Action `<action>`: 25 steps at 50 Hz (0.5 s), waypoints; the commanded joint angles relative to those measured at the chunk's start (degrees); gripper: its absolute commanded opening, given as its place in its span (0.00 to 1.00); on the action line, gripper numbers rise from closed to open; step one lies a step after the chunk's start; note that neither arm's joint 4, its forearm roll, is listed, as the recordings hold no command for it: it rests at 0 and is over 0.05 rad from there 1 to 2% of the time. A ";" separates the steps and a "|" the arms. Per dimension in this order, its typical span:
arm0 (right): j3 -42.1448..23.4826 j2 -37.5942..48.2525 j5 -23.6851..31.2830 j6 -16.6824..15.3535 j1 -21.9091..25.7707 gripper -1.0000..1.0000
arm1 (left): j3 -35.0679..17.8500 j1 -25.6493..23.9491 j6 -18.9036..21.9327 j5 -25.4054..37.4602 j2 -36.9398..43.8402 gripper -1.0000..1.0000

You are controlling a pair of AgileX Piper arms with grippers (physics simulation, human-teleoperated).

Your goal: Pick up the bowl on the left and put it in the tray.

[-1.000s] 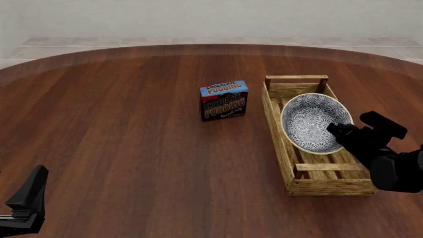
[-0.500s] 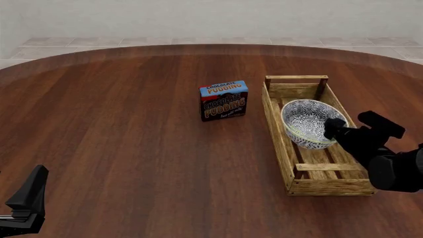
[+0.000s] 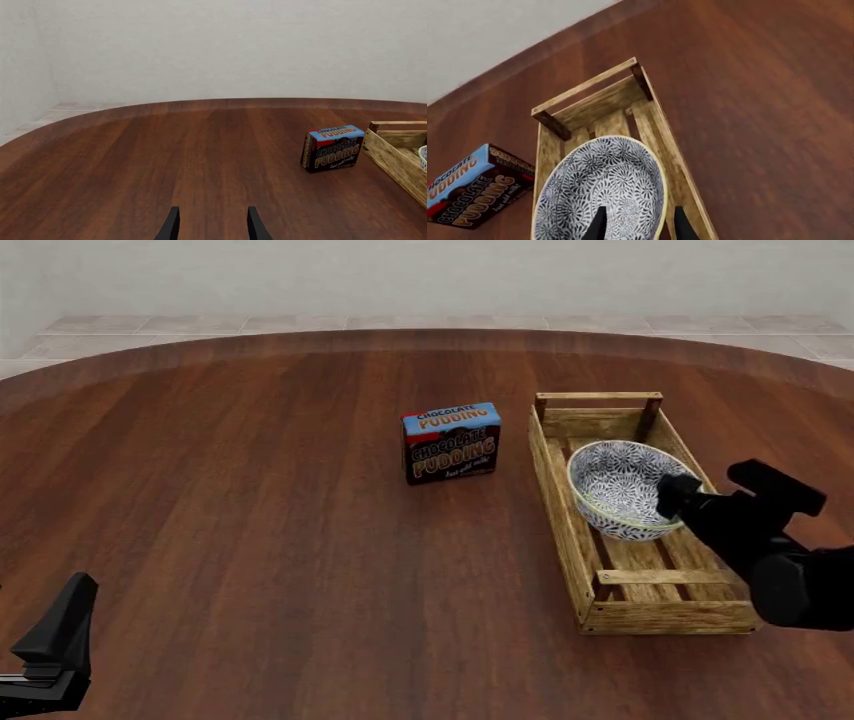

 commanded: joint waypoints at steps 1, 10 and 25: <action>0.68 -2.86 1.17 -0.42 0.43 1.00 | 0.00 0.00 0.00 0.00 0.00 1.00; 1.38 -5.68 2.26 -0.73 0.55 1.00 | 0.00 0.00 0.00 0.00 0.00 1.00; 2.81 -14.20 6.45 -0.47 1.93 1.00 | 0.00 0.00 0.00 0.00 0.00 1.00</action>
